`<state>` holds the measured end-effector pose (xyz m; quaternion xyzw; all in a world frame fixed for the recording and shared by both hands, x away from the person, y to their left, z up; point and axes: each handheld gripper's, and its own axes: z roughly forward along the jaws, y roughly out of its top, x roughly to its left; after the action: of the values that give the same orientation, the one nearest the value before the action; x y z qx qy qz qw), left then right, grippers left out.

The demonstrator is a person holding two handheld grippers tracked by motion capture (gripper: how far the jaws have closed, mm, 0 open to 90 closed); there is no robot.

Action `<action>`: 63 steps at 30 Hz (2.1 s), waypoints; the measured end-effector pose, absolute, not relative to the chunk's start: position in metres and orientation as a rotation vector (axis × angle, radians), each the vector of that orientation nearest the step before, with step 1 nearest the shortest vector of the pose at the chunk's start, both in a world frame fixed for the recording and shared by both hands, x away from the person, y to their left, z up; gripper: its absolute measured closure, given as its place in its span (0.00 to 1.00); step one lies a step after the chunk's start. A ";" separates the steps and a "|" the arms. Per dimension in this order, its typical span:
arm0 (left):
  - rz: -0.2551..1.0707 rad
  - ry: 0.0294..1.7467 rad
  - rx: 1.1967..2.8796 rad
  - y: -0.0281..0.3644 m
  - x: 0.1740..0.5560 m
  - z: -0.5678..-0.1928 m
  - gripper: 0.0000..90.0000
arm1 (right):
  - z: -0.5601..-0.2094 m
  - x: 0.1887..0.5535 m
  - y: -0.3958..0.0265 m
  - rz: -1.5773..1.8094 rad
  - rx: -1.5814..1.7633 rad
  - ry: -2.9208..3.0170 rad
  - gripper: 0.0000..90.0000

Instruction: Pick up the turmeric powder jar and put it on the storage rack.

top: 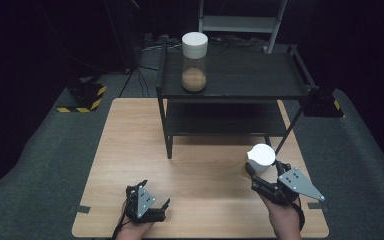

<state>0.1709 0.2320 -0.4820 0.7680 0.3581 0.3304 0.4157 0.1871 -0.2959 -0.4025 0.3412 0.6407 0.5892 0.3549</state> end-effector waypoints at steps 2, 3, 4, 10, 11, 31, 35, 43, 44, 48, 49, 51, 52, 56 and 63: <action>0.828 0.899 1.929 0.232 0.171 -0.482 0.01 | -0.396 0.188 -0.295 1.521 0.873 1.651 0.33; 0.827 0.899 1.929 0.232 0.171 -0.482 0.01 | -0.396 0.188 -0.295 1.521 0.873 1.651 0.33; 0.827 0.899 1.929 0.232 0.171 -0.482 0.01 | -0.393 0.189 -0.294 1.520 0.869 1.649 0.33; 0.821 0.900 1.926 0.234 0.172 -0.482 0.01 | -0.382 0.193 -0.293 1.530 0.877 1.636 0.33; 0.819 0.900 1.925 0.234 0.172 -0.482 0.01 | -0.377 0.194 -0.293 1.529 0.869 1.631 0.33; 0.809 0.893 1.929 0.235 0.173 -0.481 0.01 | -0.327 0.204 -0.291 1.519 0.814 1.573 0.33; 0.806 0.891 1.928 0.236 0.173 -0.481 0.01 | -0.316 0.205 -0.290 1.516 0.803 1.558 0.33; 0.804 0.891 1.924 0.237 0.173 -0.482 0.01 | -0.294 0.204 -0.285 1.518 0.767 1.522 0.33; 0.804 0.891 1.924 0.237 0.173 -0.482 0.01 | -0.291 0.204 -0.285 1.518 0.764 1.518 0.33; 0.803 0.890 1.922 0.237 0.173 -0.482 0.01 | -0.282 0.206 -0.285 1.527 0.755 1.510 0.33; 0.803 0.890 1.923 0.237 0.173 -0.482 0.01 | -0.279 0.207 -0.284 1.529 0.753 1.509 0.33; 0.803 0.890 1.920 0.237 0.173 -0.482 0.01 | -0.271 0.209 -0.282 1.520 0.749 1.500 0.33; 0.803 0.890 1.919 0.237 0.173 -0.482 0.01 | -0.268 0.211 -0.282 1.521 0.750 1.496 0.33; 0.804 0.889 1.915 0.238 0.172 -0.483 0.01 | -0.261 0.217 -0.281 1.529 0.757 1.481 0.33; 0.798 0.892 1.910 0.239 0.173 -0.483 0.01 | -0.245 0.232 -0.280 1.540 0.766 1.462 0.33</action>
<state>0.1725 0.2390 -0.4829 0.7653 0.3573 0.3199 0.4294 0.2317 -0.2801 -0.2445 0.3066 0.5854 0.6166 0.4279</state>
